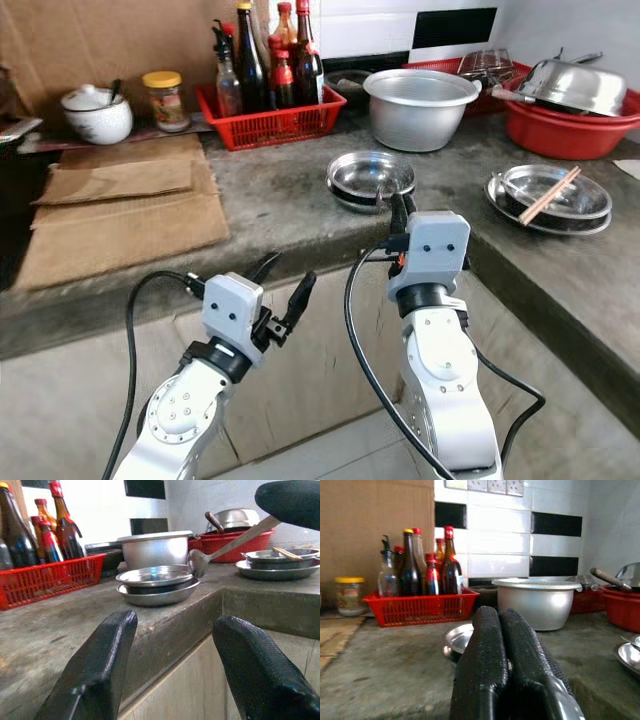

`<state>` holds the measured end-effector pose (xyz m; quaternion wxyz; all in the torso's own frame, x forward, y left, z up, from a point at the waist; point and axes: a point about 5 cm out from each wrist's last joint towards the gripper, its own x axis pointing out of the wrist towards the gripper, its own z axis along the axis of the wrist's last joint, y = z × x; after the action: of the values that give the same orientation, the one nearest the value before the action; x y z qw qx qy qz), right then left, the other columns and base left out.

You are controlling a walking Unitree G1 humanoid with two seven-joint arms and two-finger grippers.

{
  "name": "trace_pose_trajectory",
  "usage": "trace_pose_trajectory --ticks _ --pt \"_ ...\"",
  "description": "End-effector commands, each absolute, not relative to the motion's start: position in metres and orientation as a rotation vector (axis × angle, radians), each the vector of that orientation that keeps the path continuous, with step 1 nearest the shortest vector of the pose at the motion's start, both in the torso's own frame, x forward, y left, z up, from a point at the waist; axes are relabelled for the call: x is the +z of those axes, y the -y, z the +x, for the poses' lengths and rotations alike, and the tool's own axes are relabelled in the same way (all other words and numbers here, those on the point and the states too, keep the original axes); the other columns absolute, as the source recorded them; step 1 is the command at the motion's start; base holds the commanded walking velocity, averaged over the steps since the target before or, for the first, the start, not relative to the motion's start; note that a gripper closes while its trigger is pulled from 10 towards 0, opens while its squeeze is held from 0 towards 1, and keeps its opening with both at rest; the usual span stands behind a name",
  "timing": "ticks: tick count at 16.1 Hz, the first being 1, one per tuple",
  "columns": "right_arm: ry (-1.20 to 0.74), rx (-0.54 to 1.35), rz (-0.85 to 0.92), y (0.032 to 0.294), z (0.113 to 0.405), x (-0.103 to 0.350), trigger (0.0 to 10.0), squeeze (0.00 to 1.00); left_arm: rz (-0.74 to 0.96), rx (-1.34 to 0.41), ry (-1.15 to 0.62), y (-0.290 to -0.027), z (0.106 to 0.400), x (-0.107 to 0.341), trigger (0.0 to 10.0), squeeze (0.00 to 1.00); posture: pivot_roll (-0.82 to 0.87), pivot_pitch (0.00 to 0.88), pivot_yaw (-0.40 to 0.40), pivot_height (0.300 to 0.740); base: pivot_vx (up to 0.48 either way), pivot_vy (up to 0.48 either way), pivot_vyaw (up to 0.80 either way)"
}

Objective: Kitchen organization

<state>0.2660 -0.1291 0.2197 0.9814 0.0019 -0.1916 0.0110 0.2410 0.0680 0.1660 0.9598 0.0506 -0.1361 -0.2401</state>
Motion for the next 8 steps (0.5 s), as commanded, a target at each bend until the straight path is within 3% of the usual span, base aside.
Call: trace_pose_trajectory --ticks 1,8 --pt "0.397 0.011 -0.003 0.1296 0.2639 0.2231 0.0 0.00 0.103 -0.510 0.271 -0.0643 0.2407 0.1647 10.0 0.00 0.01 0.000 -0.029 0.740 -0.322 0.000 0.00" --pt "0.390 -0.001 0.006 0.1291 0.2630 0.2219 0.0 0.00 0.103 -0.514 0.270 -0.0638 0.2412 0.1643 10.0 0.00 0.00 0.000 -0.026 0.740 -0.325 0.000 0.00"
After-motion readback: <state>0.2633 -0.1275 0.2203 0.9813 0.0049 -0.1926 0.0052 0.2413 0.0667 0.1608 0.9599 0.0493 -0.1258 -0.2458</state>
